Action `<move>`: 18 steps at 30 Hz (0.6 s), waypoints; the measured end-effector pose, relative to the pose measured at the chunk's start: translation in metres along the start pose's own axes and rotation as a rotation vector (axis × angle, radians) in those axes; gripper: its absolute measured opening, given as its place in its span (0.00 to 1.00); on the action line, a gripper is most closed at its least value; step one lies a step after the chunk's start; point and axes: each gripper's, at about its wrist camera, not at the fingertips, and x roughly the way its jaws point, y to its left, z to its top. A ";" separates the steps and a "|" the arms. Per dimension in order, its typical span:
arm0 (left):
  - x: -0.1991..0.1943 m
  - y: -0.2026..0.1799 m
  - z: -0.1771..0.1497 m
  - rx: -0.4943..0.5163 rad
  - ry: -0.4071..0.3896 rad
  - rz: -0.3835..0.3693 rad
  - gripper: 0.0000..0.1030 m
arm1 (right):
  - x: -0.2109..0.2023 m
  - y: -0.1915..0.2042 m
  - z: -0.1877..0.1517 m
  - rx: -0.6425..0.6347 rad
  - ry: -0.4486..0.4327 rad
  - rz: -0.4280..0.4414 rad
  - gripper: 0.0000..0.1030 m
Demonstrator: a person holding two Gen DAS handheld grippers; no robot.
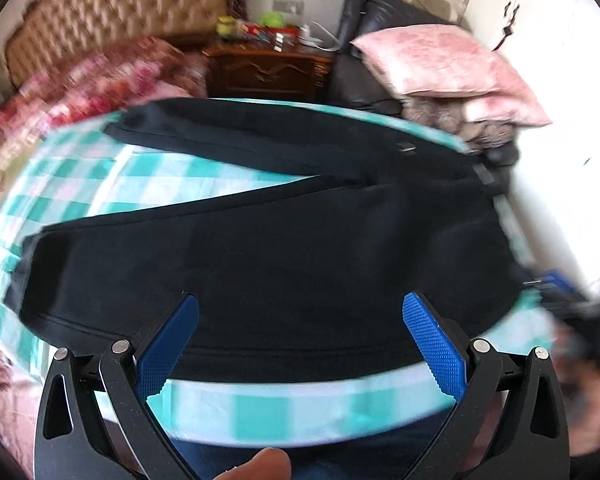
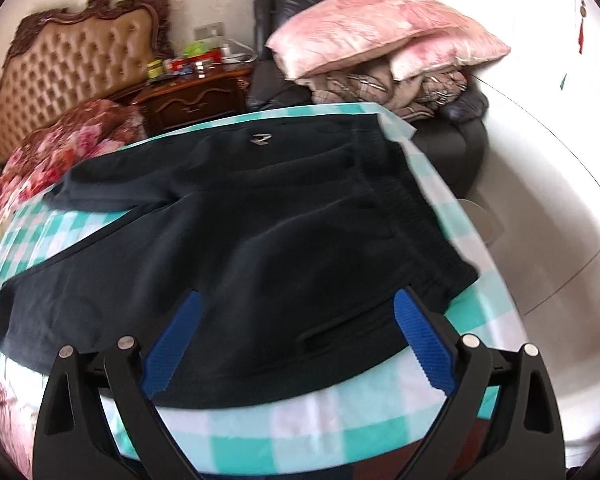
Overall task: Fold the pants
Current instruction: 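Reach the left gripper to one leg cuff while the right gripper grasps the other cuff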
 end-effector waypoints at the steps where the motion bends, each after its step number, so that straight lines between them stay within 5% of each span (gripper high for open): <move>1: -0.017 -0.010 0.013 -0.005 0.015 -0.036 0.96 | 0.004 -0.004 0.007 -0.004 -0.003 -0.022 0.94; 7: -0.097 -0.055 0.068 0.114 -0.039 -0.147 0.96 | 0.047 -0.014 0.051 -0.002 0.042 -0.085 0.95; 11: -0.084 -0.046 0.089 0.144 0.013 -0.145 0.96 | 0.081 -0.009 0.083 0.031 0.075 -0.088 0.95; 15: -0.051 -0.007 0.112 0.047 0.074 -0.095 0.96 | 0.106 0.003 0.107 0.030 0.095 -0.079 0.95; 18: -0.032 0.016 0.120 0.042 0.077 -0.078 0.96 | 0.125 0.002 0.132 0.046 0.119 -0.004 0.95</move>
